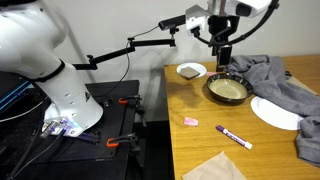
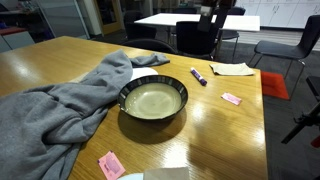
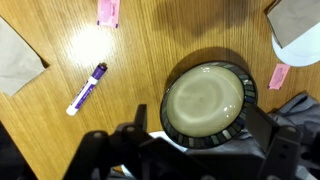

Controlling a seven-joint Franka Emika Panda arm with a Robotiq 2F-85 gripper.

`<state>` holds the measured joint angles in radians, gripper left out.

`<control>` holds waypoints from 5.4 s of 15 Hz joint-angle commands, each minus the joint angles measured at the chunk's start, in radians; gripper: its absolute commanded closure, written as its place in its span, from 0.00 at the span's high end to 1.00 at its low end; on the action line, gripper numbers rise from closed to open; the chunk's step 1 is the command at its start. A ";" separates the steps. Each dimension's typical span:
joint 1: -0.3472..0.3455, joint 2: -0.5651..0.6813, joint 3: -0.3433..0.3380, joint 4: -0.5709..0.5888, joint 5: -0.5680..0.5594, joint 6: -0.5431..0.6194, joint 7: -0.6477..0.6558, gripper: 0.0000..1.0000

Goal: Slide the bowl towards you

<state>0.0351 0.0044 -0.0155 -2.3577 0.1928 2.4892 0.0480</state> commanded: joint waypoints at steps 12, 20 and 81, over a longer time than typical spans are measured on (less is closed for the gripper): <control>-0.133 0.381 0.056 0.330 0.209 -0.021 -0.183 1.00; -0.205 0.496 0.123 0.381 0.252 -0.017 -0.322 1.00; -0.198 0.419 0.022 0.136 0.122 -0.004 -0.197 0.03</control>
<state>-0.1754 0.4661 0.0082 -2.1265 0.3633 2.5031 -0.1322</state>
